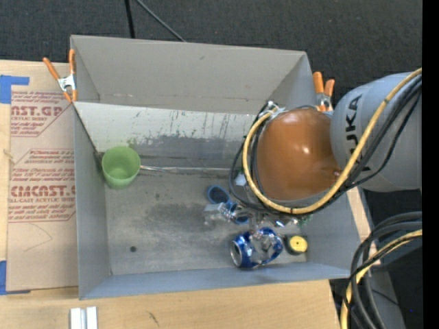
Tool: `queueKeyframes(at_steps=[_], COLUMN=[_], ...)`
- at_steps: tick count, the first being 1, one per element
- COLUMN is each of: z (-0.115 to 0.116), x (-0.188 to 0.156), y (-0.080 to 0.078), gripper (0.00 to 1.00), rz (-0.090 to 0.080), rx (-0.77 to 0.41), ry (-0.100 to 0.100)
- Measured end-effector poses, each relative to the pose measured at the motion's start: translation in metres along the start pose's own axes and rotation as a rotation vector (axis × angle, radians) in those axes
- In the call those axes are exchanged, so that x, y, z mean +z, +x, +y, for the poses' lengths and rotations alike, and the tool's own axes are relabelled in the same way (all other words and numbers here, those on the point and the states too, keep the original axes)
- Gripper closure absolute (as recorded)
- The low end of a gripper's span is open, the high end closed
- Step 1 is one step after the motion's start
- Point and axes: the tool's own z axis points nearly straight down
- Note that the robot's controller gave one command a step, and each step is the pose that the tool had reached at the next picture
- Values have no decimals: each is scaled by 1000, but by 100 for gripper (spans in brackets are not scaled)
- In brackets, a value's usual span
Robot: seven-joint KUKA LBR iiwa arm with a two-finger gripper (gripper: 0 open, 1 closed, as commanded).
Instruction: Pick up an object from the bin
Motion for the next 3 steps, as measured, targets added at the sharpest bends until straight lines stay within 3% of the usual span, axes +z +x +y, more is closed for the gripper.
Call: queueKeyframes(at_steps=[1, 2, 3], z=[-2, -4, -1], x=[32, 43, 48], y=[-4, -7, -7], gripper=[0, 0, 0], rz=[-1, -1, 0], rx=[-274, -592, -974], ry=[0, 1, 1])
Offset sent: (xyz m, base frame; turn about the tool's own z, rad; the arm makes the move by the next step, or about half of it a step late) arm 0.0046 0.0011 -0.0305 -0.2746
